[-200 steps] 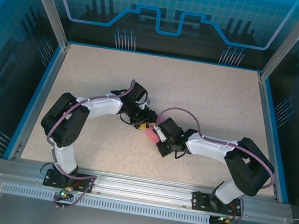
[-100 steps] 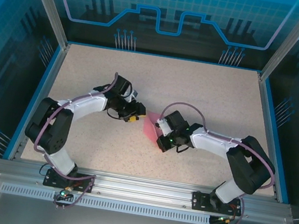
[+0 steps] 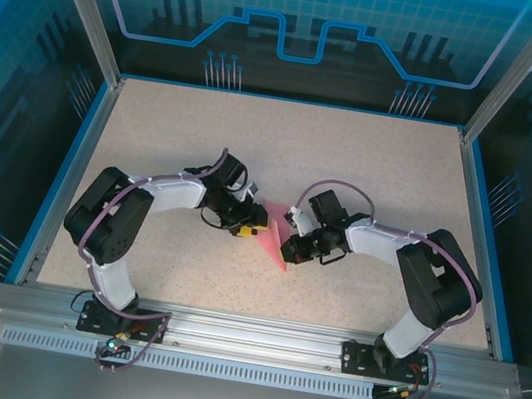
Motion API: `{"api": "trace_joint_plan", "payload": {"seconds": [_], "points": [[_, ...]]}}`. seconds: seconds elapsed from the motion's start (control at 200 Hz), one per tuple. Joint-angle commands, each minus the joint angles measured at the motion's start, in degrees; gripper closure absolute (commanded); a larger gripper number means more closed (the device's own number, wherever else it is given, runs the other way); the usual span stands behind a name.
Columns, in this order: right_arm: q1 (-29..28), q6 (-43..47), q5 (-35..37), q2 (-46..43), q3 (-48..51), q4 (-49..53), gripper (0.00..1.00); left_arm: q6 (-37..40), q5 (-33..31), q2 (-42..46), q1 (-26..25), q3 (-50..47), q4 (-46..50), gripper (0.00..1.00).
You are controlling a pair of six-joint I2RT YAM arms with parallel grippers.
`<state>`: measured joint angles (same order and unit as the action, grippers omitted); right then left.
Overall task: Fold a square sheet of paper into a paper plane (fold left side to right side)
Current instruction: Fourth fold the wing at the center of the table.
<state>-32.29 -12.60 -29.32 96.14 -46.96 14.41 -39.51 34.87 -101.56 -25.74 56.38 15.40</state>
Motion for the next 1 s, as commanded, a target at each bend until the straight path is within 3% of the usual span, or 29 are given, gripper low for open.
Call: {"api": "trace_joint_plan", "payload": {"seconds": [0.0, 0.45, 0.995], "points": [[1.4, -0.7, -5.7, 1.0, 0.5, -1.8, 0.96, -1.1, 1.9, -2.2, -0.9, 2.7, -1.3, 0.57], [3.1, -0.7, -6.9, 2.9, 1.5, -2.4, 0.93, -1.6, 0.6, -9.1, -2.8, 7.0, -1.2, 0.54], [5.7, -1.7, -9.0, -0.1, 0.6, -1.6, 0.72, -1.2, -2.6, -11.3, -2.9, 7.2, 1.2, 0.54]]}}
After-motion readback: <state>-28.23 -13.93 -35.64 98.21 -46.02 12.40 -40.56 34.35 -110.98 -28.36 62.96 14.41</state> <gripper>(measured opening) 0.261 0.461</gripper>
